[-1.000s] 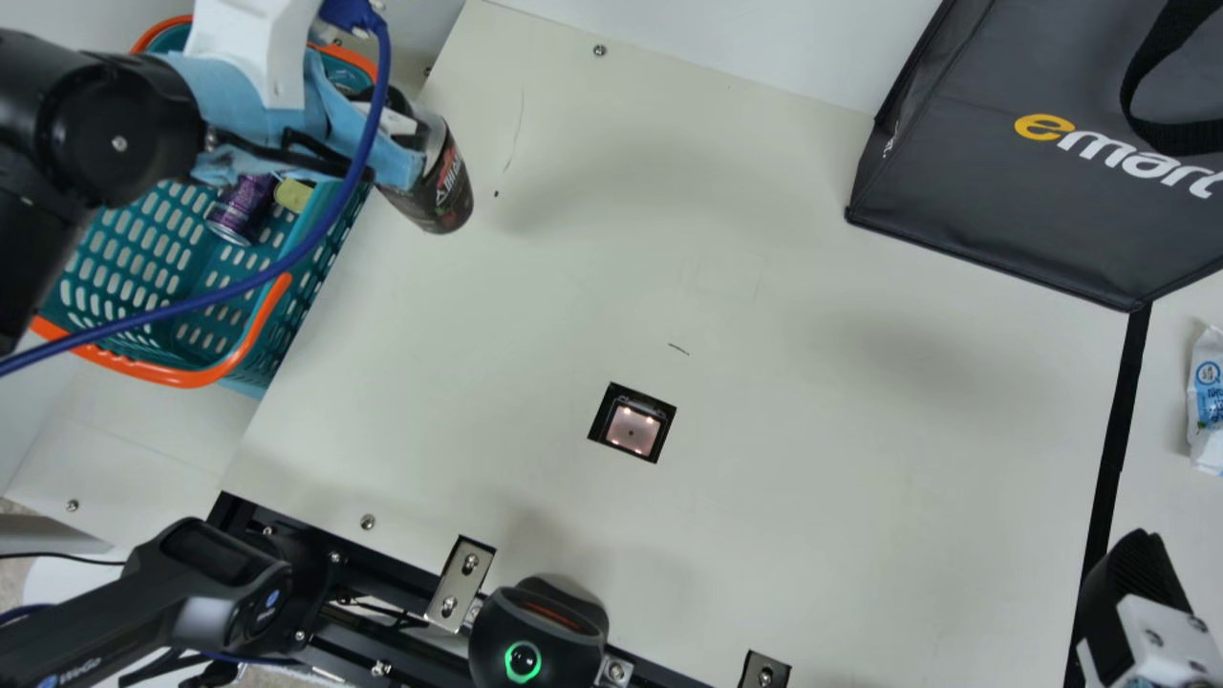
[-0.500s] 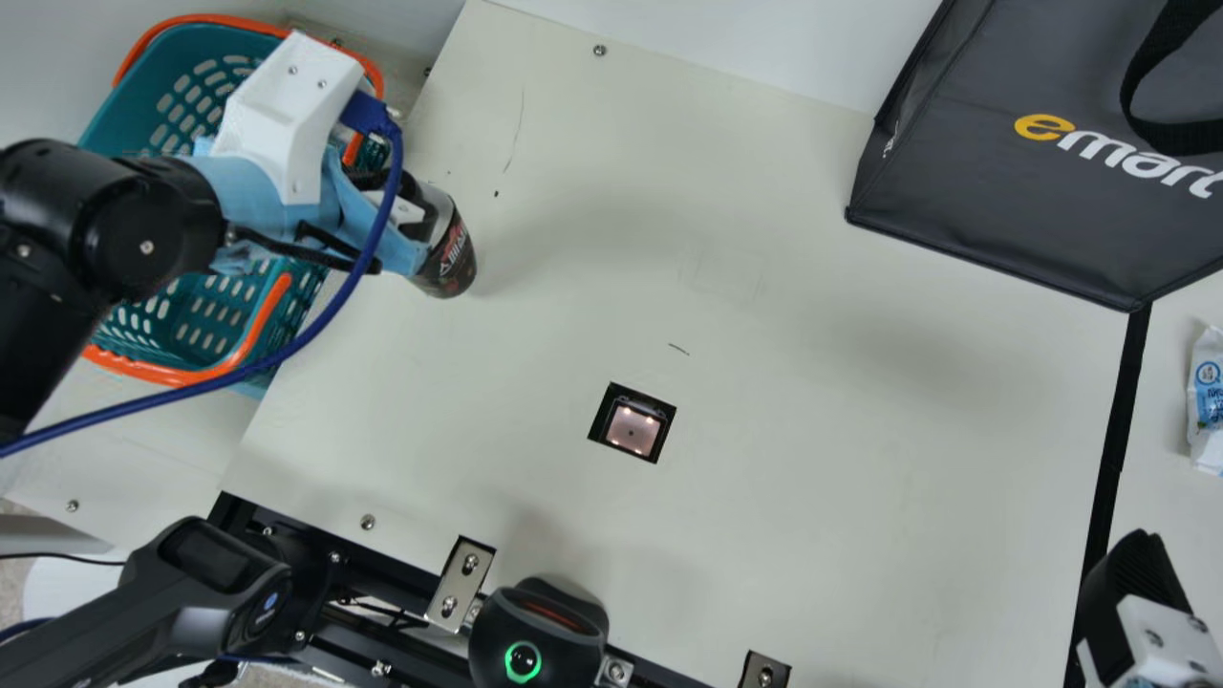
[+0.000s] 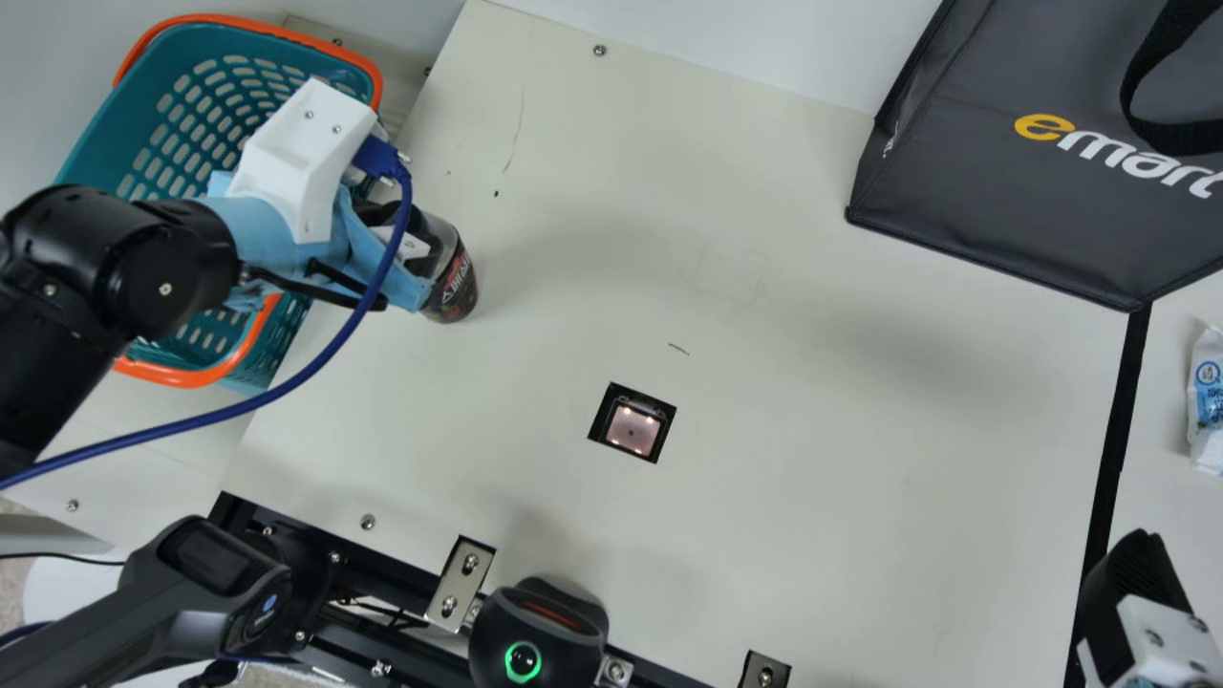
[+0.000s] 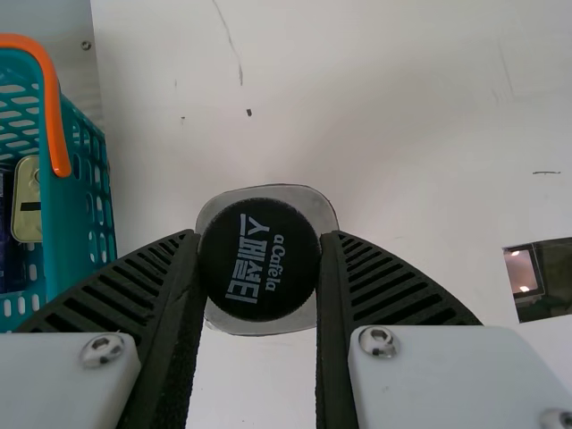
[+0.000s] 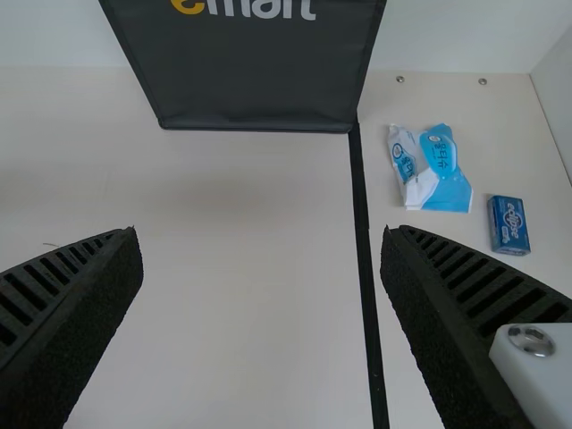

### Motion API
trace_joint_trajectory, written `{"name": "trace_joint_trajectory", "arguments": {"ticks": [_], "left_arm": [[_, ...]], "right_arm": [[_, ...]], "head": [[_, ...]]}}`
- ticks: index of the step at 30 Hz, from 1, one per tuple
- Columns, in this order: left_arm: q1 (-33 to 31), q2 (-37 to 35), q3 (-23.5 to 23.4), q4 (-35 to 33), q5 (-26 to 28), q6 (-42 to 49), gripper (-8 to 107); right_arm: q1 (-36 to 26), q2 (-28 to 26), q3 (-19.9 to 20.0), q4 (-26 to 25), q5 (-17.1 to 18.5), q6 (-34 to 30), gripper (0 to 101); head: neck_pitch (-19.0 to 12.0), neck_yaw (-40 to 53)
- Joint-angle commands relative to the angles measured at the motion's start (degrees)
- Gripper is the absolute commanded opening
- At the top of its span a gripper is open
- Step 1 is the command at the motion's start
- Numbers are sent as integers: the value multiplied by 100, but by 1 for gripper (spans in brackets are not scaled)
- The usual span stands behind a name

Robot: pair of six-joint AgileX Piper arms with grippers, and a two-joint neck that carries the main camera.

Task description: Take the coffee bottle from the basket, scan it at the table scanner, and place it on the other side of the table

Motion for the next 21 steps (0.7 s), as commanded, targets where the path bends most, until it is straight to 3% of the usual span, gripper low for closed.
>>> {"name": "trace_joint_trajectory", "arguments": {"ticks": [1,21], "left_arm": [[-6,-11,25,4,1,10,12],[91,-41,117,-58,-19,128,79]], "right_arm": [[0,0,0,0,0,0,95],[0,0,0,0,0,0,95]], "head": [[-140,14],[-140,14]]}}
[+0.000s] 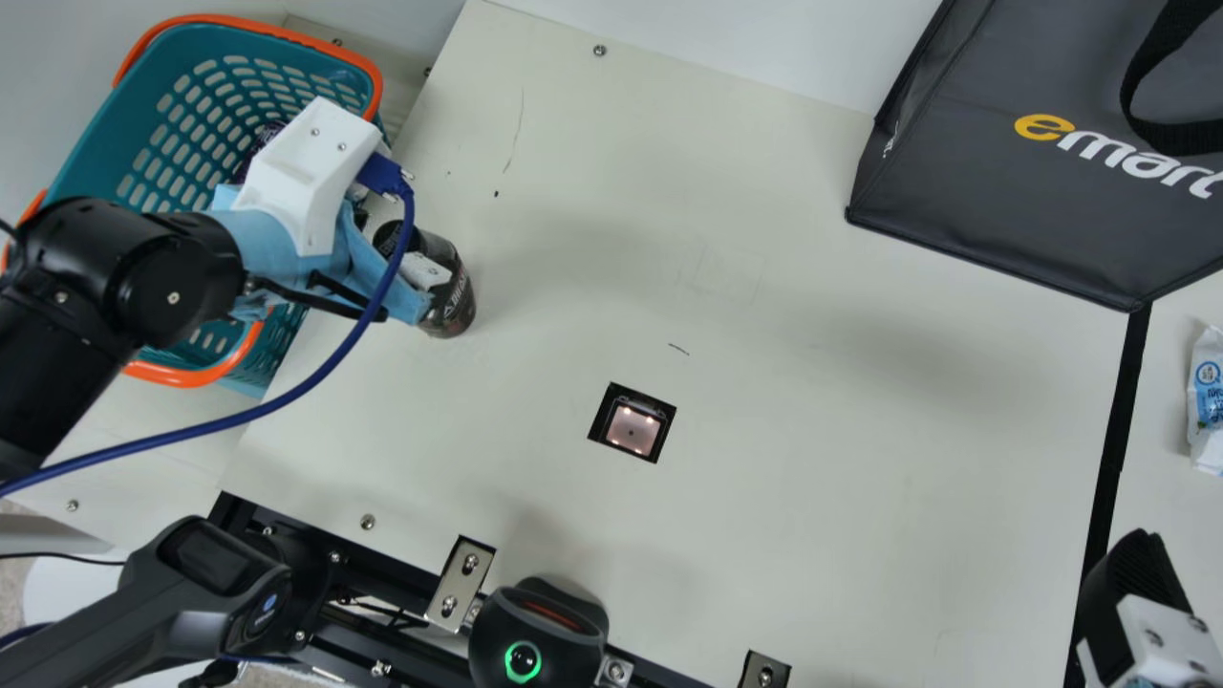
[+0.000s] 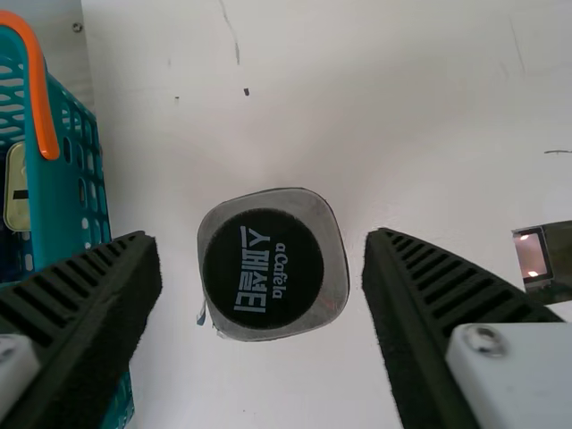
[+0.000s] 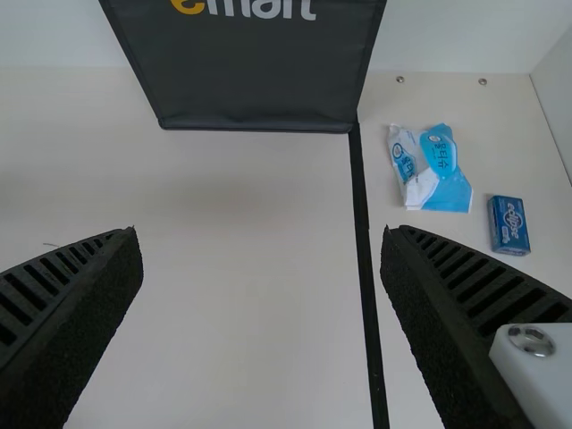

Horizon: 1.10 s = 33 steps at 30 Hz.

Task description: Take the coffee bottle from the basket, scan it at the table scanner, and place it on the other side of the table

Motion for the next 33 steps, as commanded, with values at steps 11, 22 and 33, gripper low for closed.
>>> {"name": "trace_joint_trajectory", "arguments": {"ticks": [11,22,33], "left_arm": [[368,-257,-626,-301,13,281,90],[488,-851,-959,-264,264,169,90],[159,-1551,-887,259,565,-623,90]], "right_arm": [[0,0,0,0,0,0,95],[0,0,0,0,0,0,95],[0,0,0,0,0,0,95]], "head": [[-140,14],[-140,14],[-140,-520]]}}
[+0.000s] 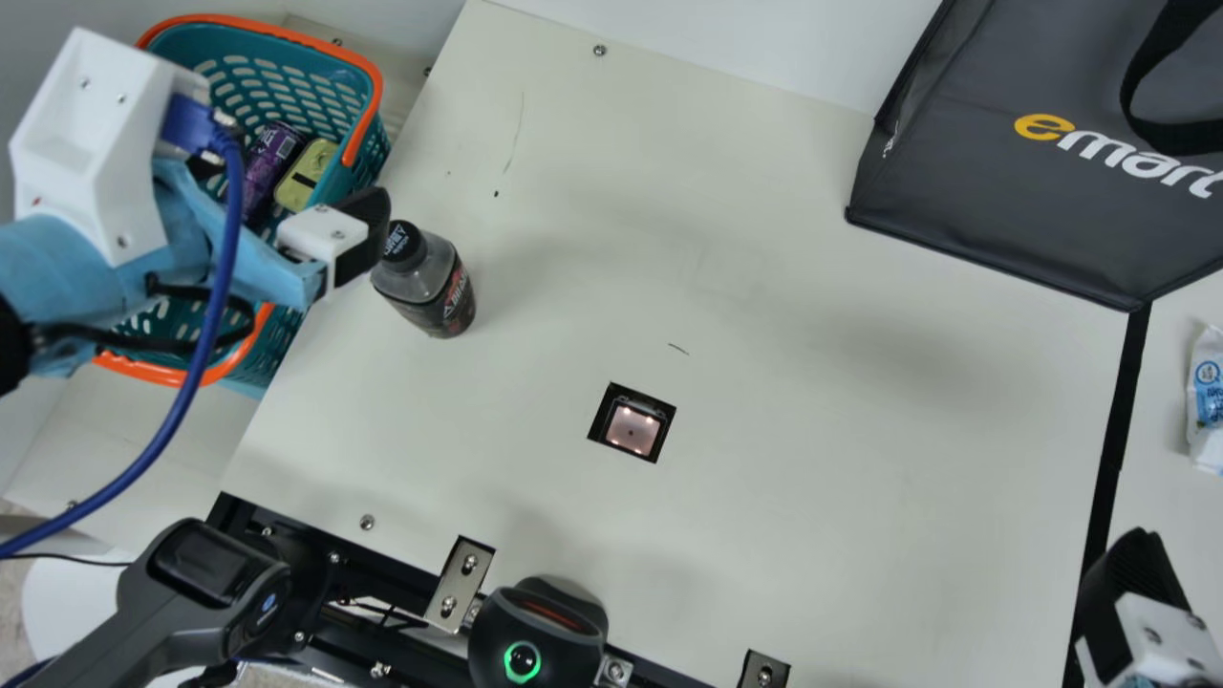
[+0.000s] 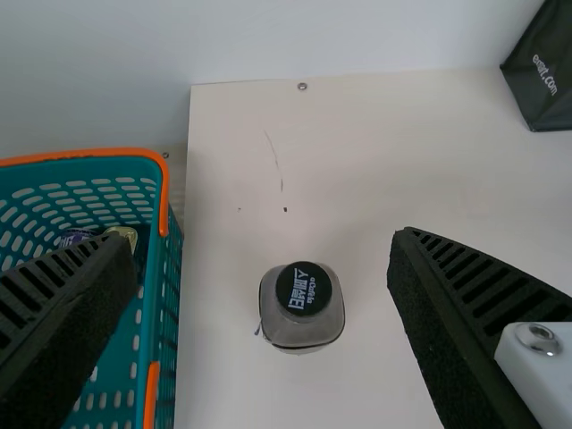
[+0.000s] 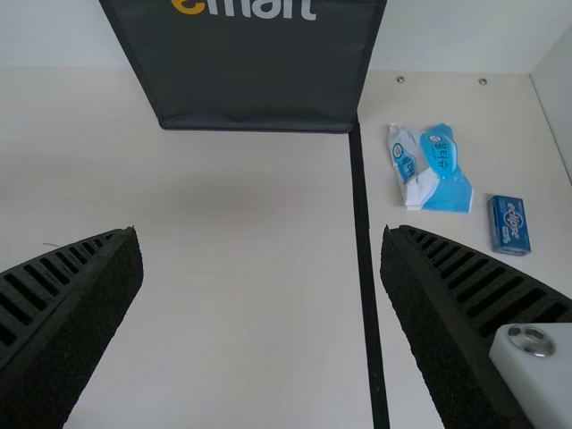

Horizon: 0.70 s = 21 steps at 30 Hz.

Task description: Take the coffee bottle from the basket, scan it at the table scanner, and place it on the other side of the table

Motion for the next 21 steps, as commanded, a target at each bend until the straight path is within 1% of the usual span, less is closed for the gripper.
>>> {"name": "trace_joint_trajectory", "arguments": {"ticks": [1,5,11,21], "left_arm": [[-63,-76,24,76,50,-175,90],[-216,-173,53,201,155,-407,90],[-450,-128,83,383,303,-673,90],[-708,212,259,548,217,-923,90]], "right_arm": [[0,0,0,0,0,0,95],[0,0,0,0,0,0,95],[0,0,0,0,0,0,95],[0,0,0,0,0,0,95]], "head": [[-140,-470],[-140,-1004],[-140,-1802],[-140,-1802]]}}
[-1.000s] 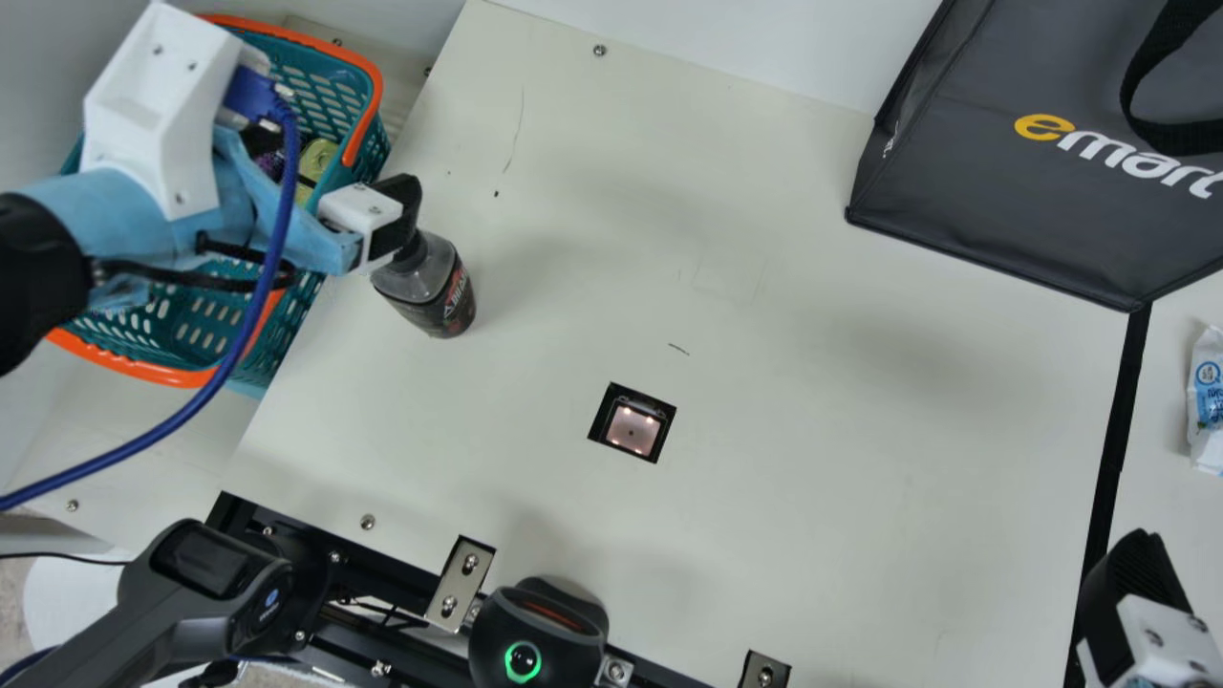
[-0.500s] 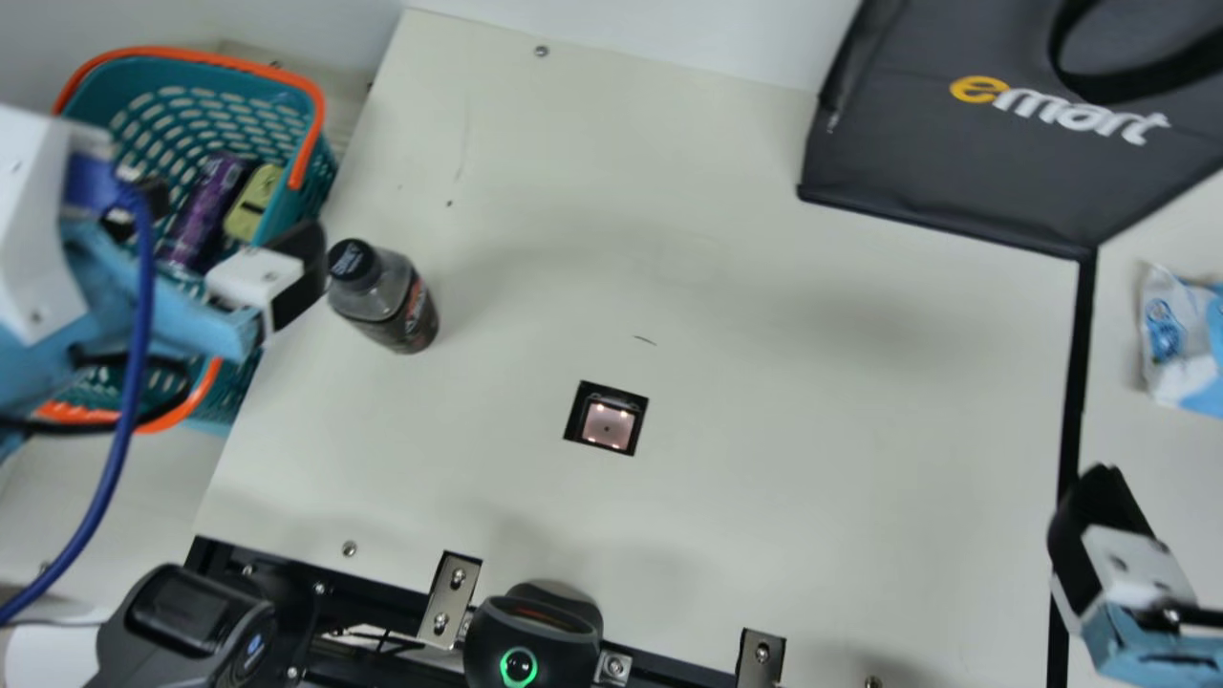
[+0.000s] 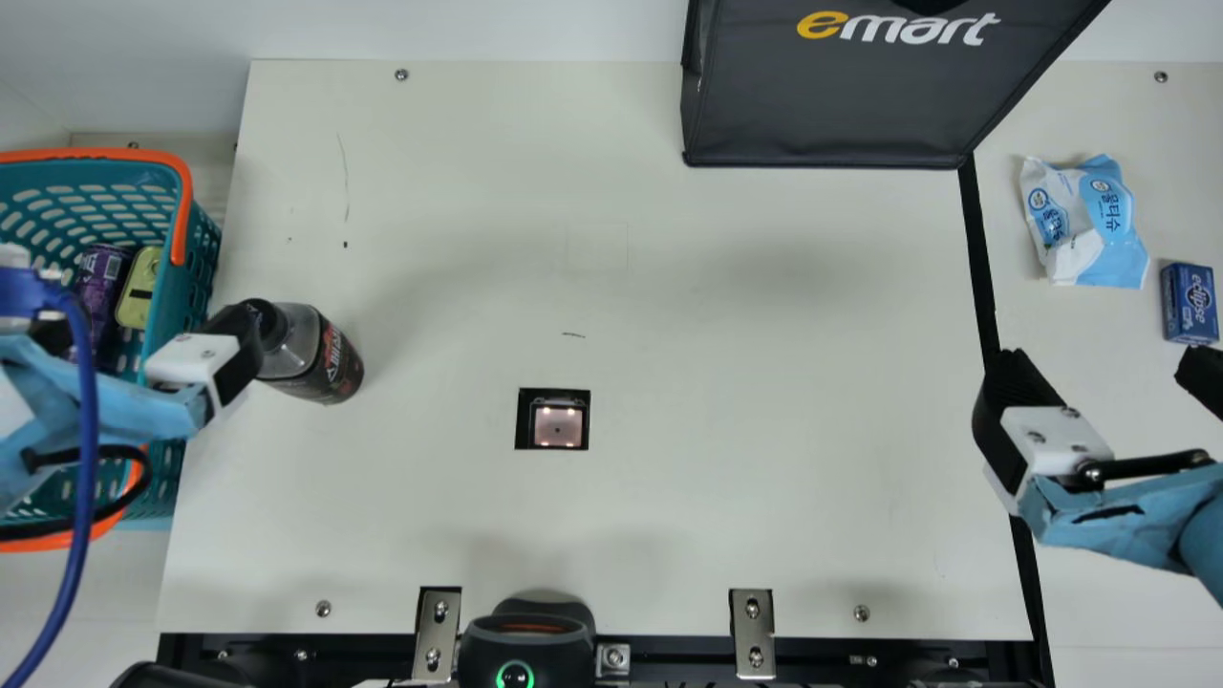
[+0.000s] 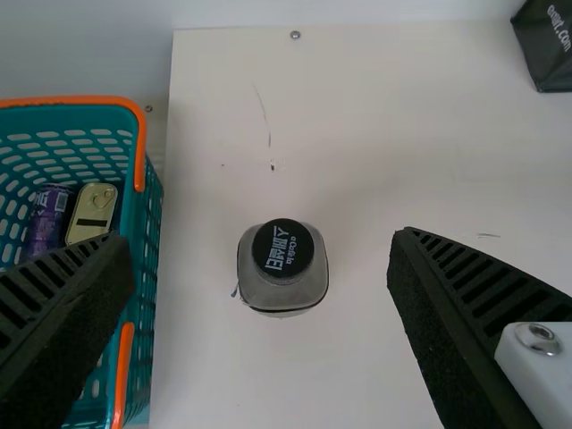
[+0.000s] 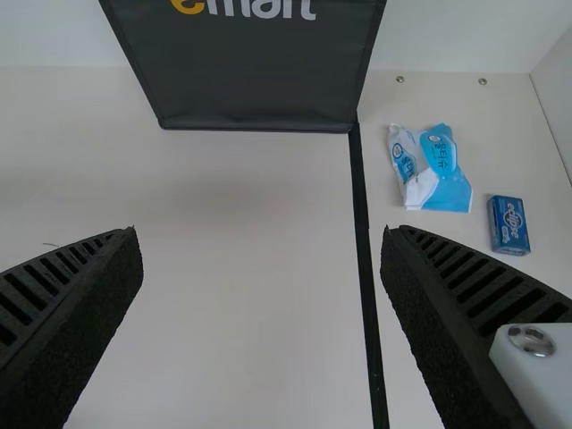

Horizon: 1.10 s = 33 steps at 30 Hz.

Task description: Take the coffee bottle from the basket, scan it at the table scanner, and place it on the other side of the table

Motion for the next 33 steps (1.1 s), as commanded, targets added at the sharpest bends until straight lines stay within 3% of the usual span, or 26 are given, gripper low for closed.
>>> {"name": "trace_joint_trajectory", "arguments": {"ticks": [1,33], "left_arm": [[-8,81,27,7,-38,-16,90],[399,817,1223,-467,-1457,311,90]], "right_arm": [[0,0,0,0,0,0,95],[0,0,0,0,0,0,95]], "head": [[-148,0],[-148,0]]}}
